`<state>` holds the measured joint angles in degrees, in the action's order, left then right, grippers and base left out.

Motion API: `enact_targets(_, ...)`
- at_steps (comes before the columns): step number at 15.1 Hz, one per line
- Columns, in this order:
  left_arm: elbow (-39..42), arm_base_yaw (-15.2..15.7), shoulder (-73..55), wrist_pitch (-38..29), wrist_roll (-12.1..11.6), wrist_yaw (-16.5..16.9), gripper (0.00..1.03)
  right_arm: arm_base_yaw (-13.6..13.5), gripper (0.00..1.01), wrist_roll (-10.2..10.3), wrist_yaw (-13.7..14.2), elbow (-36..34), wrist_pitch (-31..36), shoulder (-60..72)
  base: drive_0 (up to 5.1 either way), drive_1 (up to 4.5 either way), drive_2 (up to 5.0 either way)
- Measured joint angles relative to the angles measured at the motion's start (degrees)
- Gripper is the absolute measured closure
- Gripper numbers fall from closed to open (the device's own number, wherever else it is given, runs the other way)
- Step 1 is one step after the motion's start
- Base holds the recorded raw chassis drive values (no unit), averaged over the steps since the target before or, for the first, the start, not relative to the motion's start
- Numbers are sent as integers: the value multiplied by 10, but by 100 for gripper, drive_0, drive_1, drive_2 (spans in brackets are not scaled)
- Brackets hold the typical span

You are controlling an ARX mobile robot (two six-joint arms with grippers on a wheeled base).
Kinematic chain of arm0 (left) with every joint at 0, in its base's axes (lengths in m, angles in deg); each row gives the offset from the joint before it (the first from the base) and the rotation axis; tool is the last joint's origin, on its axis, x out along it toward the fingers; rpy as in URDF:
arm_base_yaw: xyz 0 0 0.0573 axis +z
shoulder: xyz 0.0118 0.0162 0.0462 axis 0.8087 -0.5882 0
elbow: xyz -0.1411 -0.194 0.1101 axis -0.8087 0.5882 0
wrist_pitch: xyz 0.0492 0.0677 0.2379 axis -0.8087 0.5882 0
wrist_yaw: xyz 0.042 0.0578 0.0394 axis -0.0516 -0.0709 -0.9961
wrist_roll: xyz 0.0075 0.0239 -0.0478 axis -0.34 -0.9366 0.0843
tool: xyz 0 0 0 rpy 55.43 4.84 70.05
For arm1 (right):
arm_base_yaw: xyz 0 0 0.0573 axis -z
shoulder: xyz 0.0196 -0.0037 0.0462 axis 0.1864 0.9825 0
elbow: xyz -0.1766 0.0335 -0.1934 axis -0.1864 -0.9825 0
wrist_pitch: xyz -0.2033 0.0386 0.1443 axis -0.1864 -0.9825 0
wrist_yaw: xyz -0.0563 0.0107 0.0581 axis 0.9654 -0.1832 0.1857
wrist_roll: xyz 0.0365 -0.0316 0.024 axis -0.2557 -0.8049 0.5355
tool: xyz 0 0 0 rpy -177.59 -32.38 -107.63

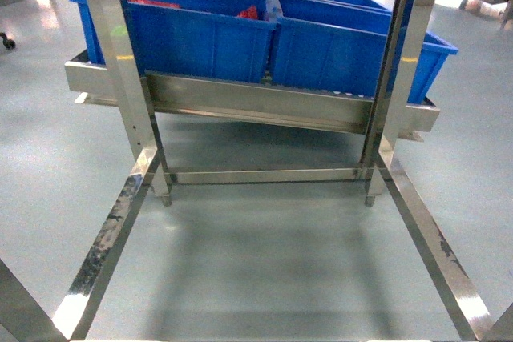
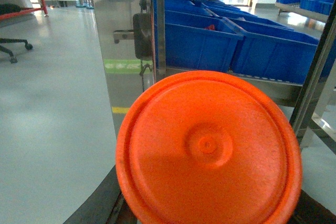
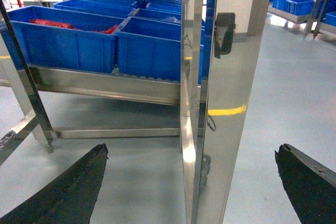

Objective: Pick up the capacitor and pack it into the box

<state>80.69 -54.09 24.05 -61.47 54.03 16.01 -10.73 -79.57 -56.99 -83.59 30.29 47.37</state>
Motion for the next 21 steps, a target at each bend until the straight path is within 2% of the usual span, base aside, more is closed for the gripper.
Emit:
enact_targets(8, 0, 0, 0, 0, 0, 0, 59, 0, 3, 0, 0, 0, 1, 0, 0, 0, 0)
enact_targets(21, 0, 0, 0, -1, 0, 0, 59, 0, 3, 0, 1, 0, 2, 0, -492, 249, 249)
